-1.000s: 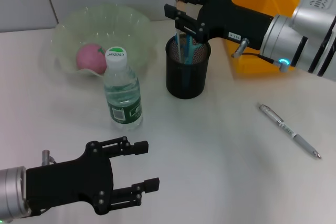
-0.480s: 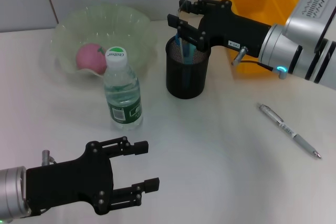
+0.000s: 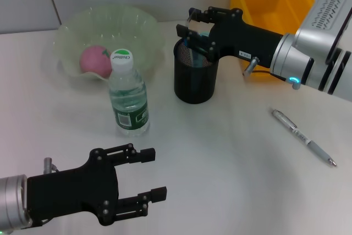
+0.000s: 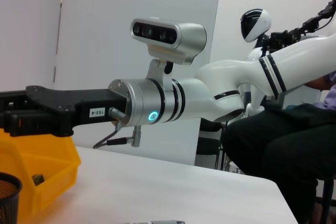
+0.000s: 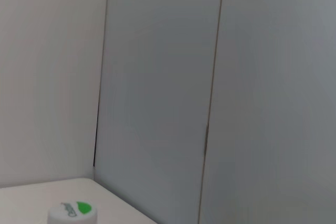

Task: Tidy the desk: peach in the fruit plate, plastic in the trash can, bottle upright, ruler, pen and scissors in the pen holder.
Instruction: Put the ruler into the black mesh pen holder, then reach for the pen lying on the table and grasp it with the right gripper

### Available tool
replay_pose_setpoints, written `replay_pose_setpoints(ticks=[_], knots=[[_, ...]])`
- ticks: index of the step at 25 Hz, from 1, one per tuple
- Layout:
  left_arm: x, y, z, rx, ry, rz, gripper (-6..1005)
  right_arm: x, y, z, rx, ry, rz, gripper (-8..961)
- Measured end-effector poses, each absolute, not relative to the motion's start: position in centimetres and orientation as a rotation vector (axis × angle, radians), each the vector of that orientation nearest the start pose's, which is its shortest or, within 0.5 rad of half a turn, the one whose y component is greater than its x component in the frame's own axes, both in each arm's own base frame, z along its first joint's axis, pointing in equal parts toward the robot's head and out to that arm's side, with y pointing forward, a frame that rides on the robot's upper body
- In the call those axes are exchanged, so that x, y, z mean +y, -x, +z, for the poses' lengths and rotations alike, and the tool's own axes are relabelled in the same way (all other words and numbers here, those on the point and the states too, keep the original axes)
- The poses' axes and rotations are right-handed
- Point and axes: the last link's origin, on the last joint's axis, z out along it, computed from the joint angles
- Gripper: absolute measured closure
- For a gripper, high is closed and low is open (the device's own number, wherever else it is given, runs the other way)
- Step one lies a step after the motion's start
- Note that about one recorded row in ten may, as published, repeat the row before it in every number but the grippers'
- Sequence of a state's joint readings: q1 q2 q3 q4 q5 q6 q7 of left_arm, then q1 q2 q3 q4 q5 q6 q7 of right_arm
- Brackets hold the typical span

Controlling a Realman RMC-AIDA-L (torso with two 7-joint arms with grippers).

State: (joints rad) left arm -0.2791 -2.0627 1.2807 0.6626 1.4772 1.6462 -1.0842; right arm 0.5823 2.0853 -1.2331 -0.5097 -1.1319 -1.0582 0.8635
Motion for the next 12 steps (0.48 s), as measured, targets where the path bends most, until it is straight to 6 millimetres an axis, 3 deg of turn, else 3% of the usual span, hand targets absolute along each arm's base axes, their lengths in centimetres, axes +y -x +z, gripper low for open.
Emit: replay_pose_setpoints(ticks=[7, 12], knots=[[24.7, 25.2, -3.8, -0.293, 2.867, -1.012, 304, 39.0, -21.3, -3.5, 0.242, 2.343, 0.790, 396], [24.7, 25.2, -3.8, -0.293, 2.869, -1.011, 304, 38.7, -21.6, -2.4, 0.276, 2.284, 0.876, 341]])
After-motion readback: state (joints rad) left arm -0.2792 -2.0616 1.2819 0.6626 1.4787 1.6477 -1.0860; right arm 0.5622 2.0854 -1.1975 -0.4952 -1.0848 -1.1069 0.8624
